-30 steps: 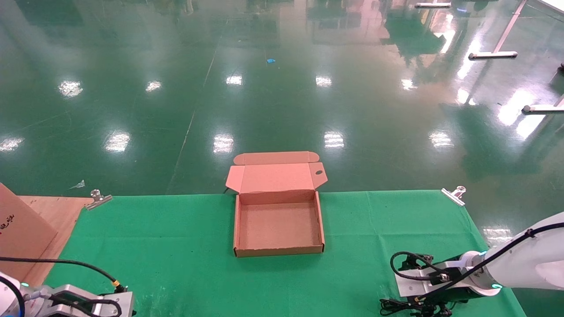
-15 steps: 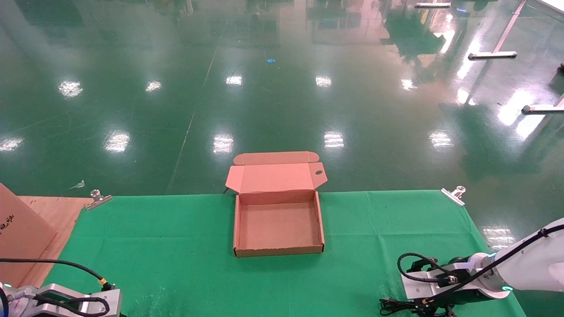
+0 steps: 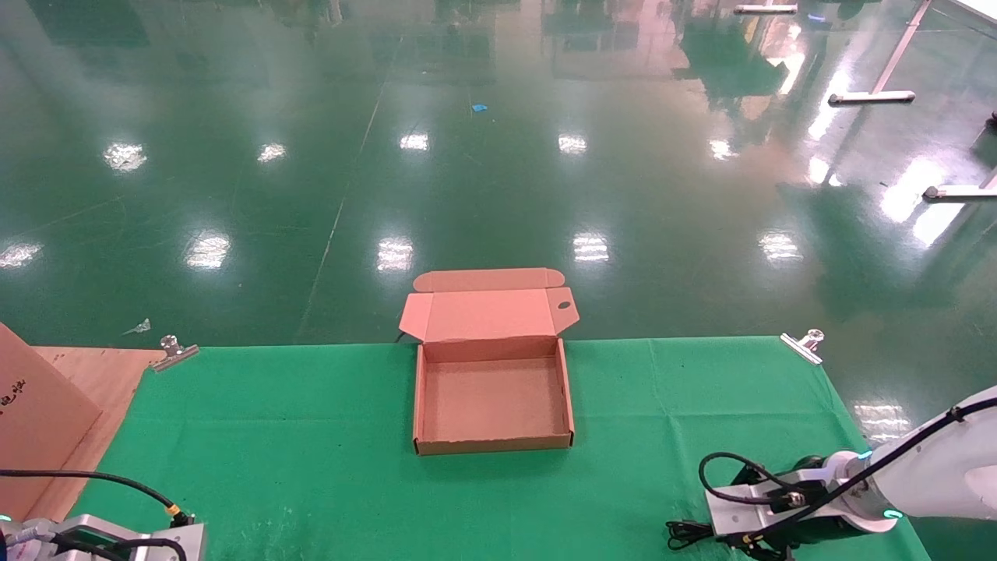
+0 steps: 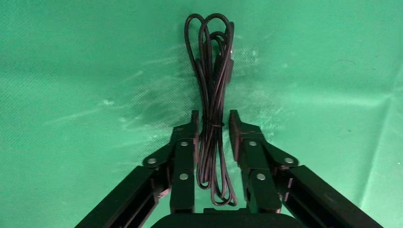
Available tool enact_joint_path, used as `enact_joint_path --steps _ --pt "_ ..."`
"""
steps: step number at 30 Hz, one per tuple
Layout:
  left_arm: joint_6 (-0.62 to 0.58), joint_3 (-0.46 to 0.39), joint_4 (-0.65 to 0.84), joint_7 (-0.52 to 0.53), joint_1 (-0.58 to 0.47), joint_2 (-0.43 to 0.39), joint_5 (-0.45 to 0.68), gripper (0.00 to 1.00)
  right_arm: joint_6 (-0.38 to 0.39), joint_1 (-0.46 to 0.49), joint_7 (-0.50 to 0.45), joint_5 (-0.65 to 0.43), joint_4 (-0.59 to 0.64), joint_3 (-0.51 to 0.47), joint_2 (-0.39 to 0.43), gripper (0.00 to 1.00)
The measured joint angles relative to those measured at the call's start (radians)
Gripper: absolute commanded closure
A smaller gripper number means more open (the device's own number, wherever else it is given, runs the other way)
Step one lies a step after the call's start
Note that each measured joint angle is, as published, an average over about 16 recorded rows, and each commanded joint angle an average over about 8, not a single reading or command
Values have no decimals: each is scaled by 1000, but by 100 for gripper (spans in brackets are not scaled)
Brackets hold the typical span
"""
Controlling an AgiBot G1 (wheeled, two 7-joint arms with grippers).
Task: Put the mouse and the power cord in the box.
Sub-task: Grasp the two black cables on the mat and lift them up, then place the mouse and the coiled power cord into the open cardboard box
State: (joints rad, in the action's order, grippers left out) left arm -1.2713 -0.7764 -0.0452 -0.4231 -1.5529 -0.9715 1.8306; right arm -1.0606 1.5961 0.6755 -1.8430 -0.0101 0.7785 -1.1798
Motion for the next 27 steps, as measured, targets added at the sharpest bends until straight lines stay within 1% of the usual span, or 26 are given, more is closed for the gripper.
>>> enact_joint_path --steps 7,12,19,27 --pt "-14 1 3 -9 -21 0 -2 100 -19 12 3 5 2 -4 5 100" --pt "-41 2 -9 -15 -65 4 -3 100 -63 46 7 17 -2 -12 17 100" --pt "-98 -2 -60 -19 -171 -4 4 100 -209 149 23 51 -21 -34 41 100" --pt "-169 -2 -152 2 -324 -48 7 100 -390 320 27 95 -49 -64 62 100"
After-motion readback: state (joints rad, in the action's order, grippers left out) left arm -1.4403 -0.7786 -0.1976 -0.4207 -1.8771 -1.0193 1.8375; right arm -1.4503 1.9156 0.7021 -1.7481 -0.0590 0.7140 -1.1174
